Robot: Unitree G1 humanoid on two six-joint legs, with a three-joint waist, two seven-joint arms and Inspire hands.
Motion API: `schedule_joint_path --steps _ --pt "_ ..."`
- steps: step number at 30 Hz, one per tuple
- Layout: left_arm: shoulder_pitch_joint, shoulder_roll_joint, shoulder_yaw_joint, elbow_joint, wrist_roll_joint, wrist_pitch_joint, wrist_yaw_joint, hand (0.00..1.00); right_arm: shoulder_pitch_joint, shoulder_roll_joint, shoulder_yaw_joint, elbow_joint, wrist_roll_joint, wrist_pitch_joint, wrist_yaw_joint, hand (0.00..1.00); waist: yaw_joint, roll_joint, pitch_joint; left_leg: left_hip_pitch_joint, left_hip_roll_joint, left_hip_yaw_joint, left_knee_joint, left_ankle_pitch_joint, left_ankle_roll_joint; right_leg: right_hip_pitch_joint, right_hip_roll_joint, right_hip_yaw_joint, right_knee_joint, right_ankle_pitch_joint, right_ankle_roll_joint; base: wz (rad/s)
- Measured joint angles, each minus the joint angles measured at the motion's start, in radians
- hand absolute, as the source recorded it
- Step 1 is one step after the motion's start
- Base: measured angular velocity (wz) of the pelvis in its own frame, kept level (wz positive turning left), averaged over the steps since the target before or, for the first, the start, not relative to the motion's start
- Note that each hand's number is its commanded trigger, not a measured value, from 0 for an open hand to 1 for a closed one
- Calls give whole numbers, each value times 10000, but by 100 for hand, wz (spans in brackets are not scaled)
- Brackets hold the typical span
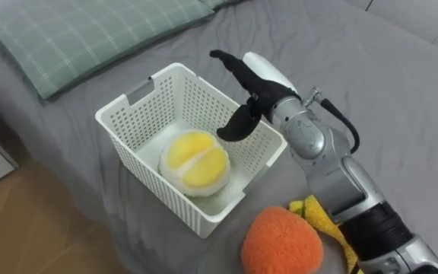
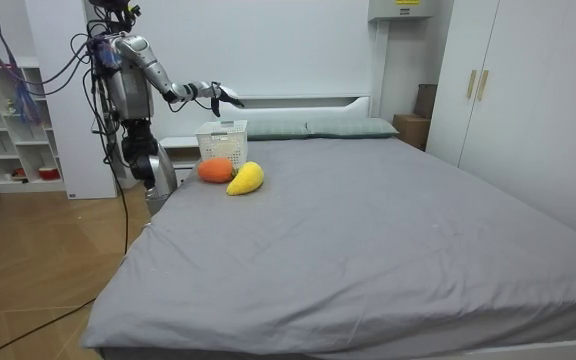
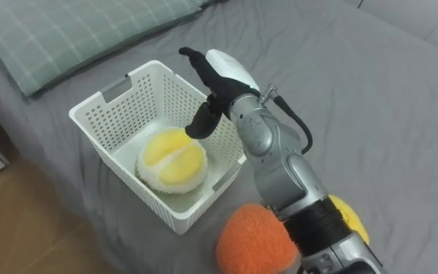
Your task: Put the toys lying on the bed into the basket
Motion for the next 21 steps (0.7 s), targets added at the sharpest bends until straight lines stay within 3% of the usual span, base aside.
schedule_joint_path --steps 6,12,15,18,21 --pt "101 -1 31 -122 0 6 0 0 4 -45 -85 -6 23 0 -26 0 -154 -9 -1 44 2 23 -5 0 2 42 1 28 2 2 3 0" --pt "385 13 118 -295 16 35 -2 0 39 -198 -772 -199 469 0 -305 0 -316 3 4 104 14 91 -30 -9 13 75 26 196 -26 18 29 -3" --pt "529 14 212 -312 23 39 -71 0 54 -227 -1055 -196 574 -17 -351 0 -493 73 24 190 24 149 -11 -23 34 148 29 267 -35 27 43 -4" --pt "615 -54 211 -299 11 27 -74 0 555 -392 -1324 -175 568 -374 -531 0 -535 232 44 399 41 322 -14 -69 96 303 18 425 -45 41 65 -14" --pt "727 -93 217 -285 1 -2 -76 0 1274 -391 -1601 -183 576 -471 -744 0 -777 382 2 475 50 453 3 -98 143 337 1 562 -37 77 124 -13"
